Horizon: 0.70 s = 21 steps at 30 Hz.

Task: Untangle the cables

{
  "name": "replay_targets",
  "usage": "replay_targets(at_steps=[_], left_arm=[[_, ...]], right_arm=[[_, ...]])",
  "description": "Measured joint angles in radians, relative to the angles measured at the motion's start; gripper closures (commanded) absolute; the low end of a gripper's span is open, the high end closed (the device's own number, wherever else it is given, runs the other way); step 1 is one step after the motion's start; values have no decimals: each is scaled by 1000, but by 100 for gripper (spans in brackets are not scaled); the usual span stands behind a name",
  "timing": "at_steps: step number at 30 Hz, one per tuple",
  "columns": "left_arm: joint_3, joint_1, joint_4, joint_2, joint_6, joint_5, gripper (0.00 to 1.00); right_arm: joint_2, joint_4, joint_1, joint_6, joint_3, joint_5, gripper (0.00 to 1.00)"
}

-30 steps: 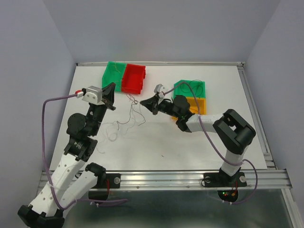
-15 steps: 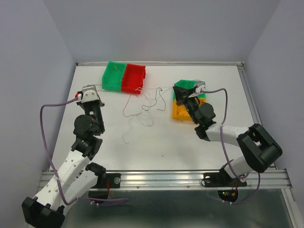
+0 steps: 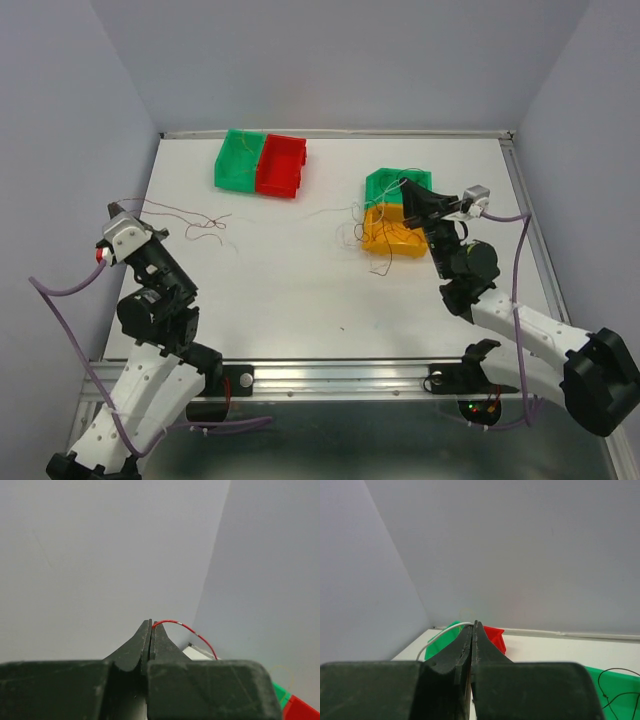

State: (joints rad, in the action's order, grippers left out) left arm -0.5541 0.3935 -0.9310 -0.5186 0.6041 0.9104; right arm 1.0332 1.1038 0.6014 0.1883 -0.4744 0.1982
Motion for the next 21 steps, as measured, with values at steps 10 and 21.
replay_targets(at_steps=[10,21], left_arm=[[-26,-10,-63,66,142,8,94],[-79,-10,167,-124,14,-133,94]], right_arm=[[105,-164,0,42,-68,-240,100],[187,-349,51,-85,-218,-666,99]])
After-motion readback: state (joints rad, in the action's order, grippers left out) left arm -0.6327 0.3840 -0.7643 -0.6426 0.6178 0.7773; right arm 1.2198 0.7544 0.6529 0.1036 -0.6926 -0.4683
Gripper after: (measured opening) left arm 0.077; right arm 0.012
